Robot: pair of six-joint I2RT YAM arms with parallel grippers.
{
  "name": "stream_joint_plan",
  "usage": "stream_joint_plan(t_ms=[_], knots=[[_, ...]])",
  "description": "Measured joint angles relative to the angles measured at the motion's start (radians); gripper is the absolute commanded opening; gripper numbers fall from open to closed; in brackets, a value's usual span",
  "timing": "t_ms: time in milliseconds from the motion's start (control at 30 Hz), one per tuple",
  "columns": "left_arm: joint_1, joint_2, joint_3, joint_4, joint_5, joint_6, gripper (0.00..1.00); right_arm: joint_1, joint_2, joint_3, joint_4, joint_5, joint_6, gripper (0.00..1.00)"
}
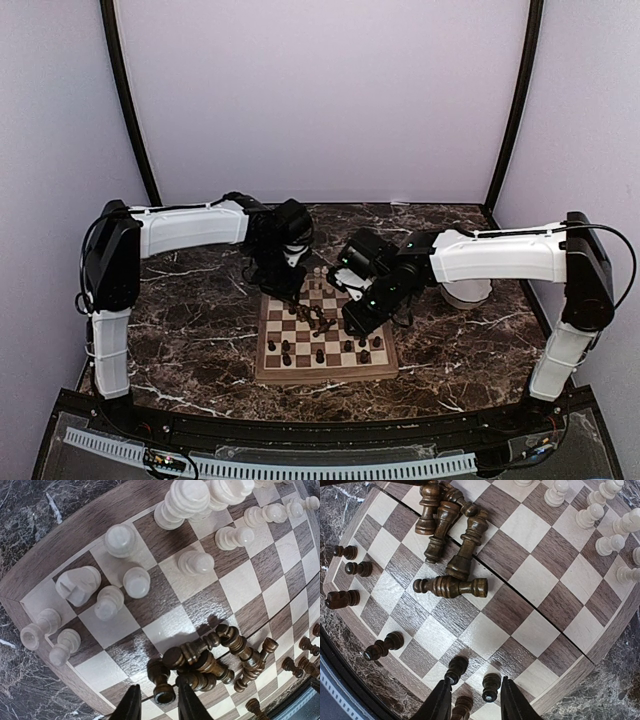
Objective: Set up the chess pieces on the board
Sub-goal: Pick up the rook from the chessboard, then place the rook at h8.
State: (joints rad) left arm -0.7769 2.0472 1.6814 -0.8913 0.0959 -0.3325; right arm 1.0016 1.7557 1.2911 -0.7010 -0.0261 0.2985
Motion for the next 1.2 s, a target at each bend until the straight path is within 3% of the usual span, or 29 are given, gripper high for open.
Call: stream_joint_plan(t_ms=[133,300,667,833,1200], knots=[[0.0,0.014,0.0,0.0,0.002,0.0,0.24,0.0,0.0,-0.002,0.002,0.0,0.003,0.35],[0.0,0.021,0.0,-0.002,0.012,0.006,0.11,0.0,0.0,-0.006,0.006,0.0,0.008,0.35],[0.0,-0.016,-0.004,-0.06,-0.032,0.01,0.04,0.0,-0.013,-0.015,0.006,-0.001,0.014,0.36],[0.0,-0.146,-0.074,-0.069,-0.04,0.006,0.04,0.0,-0.013,-0.015,0.006,-0.004,0.013,0.36],[-0.087,-0.615,-0.497,0.02,0.006,0.013,0.04,0.0,-0.008,-0.008,0.006,-0.027,0.002,0.36]])
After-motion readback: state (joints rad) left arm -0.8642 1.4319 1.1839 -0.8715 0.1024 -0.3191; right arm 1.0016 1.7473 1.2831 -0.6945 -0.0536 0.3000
